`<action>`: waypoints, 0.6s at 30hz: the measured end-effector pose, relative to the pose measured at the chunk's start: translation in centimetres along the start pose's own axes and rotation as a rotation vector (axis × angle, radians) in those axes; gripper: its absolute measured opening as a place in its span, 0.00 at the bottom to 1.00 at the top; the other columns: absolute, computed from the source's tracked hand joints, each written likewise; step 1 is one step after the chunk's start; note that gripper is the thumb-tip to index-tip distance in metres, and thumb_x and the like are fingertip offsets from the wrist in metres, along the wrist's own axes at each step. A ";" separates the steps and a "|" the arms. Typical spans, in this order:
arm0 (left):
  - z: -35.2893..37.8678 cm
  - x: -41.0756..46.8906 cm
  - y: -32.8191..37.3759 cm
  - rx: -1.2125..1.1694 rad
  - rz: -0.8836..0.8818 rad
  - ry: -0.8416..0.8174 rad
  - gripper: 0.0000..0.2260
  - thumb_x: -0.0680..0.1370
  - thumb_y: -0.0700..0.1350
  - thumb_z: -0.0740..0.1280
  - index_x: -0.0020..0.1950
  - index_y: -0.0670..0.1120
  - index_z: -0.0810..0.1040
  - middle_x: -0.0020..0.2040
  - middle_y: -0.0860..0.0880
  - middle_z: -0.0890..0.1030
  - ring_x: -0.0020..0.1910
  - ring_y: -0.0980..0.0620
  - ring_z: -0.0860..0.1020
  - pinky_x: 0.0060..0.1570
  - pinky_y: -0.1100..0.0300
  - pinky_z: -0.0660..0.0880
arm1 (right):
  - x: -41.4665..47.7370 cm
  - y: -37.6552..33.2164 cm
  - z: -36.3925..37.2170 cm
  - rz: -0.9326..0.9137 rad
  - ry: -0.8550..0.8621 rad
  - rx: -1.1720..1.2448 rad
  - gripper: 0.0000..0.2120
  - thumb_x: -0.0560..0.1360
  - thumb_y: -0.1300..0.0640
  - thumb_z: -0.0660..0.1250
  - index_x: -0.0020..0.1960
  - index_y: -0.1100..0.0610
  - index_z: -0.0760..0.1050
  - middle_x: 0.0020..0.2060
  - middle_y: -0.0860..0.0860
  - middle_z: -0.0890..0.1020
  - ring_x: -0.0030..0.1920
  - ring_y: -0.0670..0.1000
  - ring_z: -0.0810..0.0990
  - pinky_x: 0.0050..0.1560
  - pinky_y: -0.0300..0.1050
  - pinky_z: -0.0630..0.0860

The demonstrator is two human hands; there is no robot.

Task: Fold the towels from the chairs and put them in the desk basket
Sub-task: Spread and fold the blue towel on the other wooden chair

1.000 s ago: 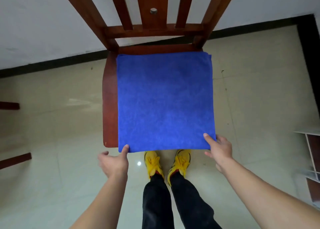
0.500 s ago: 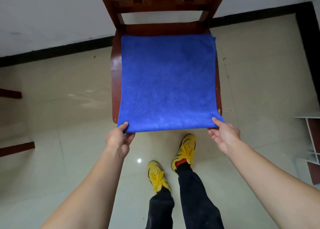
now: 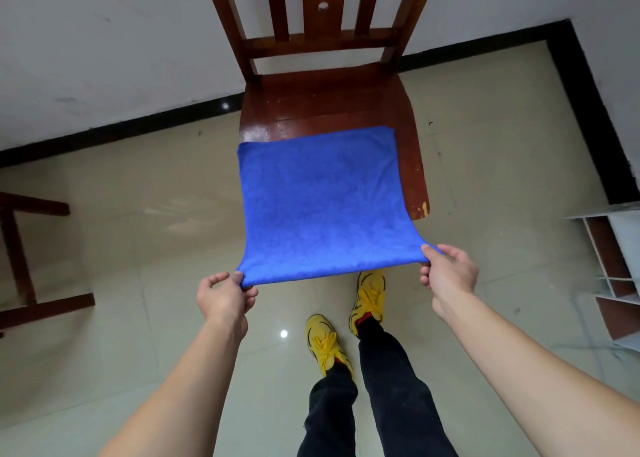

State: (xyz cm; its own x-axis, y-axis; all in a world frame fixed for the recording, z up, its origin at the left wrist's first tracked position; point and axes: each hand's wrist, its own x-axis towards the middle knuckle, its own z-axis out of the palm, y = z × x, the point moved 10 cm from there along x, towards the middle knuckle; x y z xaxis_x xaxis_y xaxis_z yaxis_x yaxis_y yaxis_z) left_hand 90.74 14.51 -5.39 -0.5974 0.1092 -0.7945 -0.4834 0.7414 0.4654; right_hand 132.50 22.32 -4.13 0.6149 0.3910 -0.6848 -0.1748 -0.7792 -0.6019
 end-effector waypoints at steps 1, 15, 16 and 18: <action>0.0 -0.2 0.7 -0.005 0.017 -0.016 0.05 0.78 0.37 0.63 0.52 0.44 0.70 0.35 0.44 0.77 0.17 0.56 0.73 0.22 0.65 0.71 | -0.3 -0.8 0.2 -0.021 -0.008 0.011 0.08 0.74 0.61 0.70 0.50 0.55 0.73 0.32 0.53 0.77 0.22 0.45 0.71 0.19 0.35 0.68; 10.7 4.4 13.6 -0.206 -0.094 -0.246 0.06 0.80 0.38 0.61 0.44 0.41 0.73 0.38 0.45 0.79 0.24 0.55 0.81 0.26 0.66 0.77 | 6.3 -11.7 12.9 0.112 -0.225 0.047 0.03 0.77 0.58 0.67 0.44 0.55 0.76 0.26 0.50 0.78 0.21 0.43 0.77 0.20 0.32 0.67; 11.7 5.2 13.9 -0.202 -0.119 -0.253 0.05 0.80 0.38 0.61 0.45 0.40 0.73 0.34 0.46 0.81 0.24 0.55 0.81 0.25 0.66 0.77 | 7.2 -11.8 13.7 0.131 -0.233 0.035 0.04 0.77 0.57 0.67 0.44 0.56 0.75 0.28 0.50 0.78 0.21 0.43 0.78 0.20 0.32 0.68; 13.3 6.5 14.3 -0.198 -0.155 -0.258 0.06 0.81 0.39 0.60 0.45 0.39 0.72 0.27 0.46 0.81 0.23 0.55 0.80 0.24 0.65 0.76 | 8.6 -11.9 15.5 0.157 -0.255 0.012 0.05 0.78 0.56 0.67 0.44 0.56 0.74 0.32 0.50 0.78 0.21 0.42 0.78 0.20 0.32 0.69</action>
State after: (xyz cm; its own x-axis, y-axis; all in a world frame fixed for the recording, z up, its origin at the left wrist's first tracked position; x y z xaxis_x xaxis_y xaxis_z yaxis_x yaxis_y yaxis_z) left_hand 88.45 34.64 -9.09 -0.3381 0.1873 -0.9223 -0.6856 0.6224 0.3777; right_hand 127.96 42.57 -9.25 0.3671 0.3776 -0.8501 -0.2630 -0.8345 -0.4842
